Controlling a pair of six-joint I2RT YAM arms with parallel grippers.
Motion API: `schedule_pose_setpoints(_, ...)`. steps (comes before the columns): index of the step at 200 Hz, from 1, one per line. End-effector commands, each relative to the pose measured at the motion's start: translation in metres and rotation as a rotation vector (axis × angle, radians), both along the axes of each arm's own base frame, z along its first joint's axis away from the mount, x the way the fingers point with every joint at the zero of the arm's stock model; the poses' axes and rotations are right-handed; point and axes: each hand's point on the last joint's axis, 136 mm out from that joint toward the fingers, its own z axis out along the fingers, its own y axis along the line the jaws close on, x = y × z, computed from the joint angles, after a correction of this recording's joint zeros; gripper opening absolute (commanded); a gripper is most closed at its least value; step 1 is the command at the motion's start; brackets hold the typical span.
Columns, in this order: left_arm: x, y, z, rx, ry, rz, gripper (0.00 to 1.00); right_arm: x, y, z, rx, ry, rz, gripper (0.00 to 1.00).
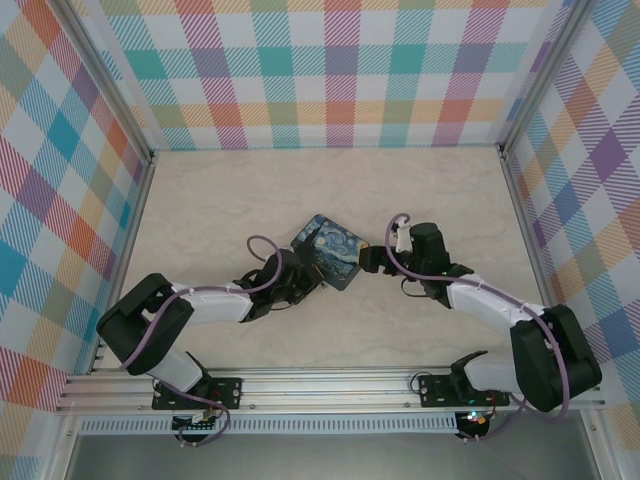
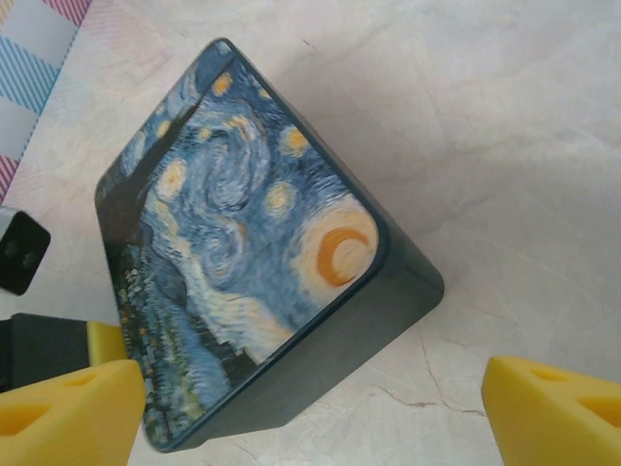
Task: Unlock a padlock with a key
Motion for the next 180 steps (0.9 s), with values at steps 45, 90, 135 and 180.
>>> schedule_pose_setpoints(45, -0.004, 0.032, 0.033, 0.092, -0.148, -0.02, 0.53, 0.025, 0.021, 0.0, 0.174, 0.142, -0.067, 0.99)
schedule_pose_setpoints(90, -0.005, 0.074, 0.069, 0.2, -0.234, 0.036, 0.61, 0.057, 0.044, 0.013, 0.212, 0.109, -0.005, 0.99)
schedule_pose_setpoints(135, 0.0, 0.095, 0.085, 0.212, -0.266, 0.085, 0.65, 0.099, 0.082, 0.023, 0.293, 0.088, 0.133, 0.98)
schedule_pose_setpoints(180, 0.011, 0.1, 0.092, 0.165, -0.26, 0.103, 0.65, 0.136, 0.105, 0.018, 0.333, 0.102, 0.164, 0.96)
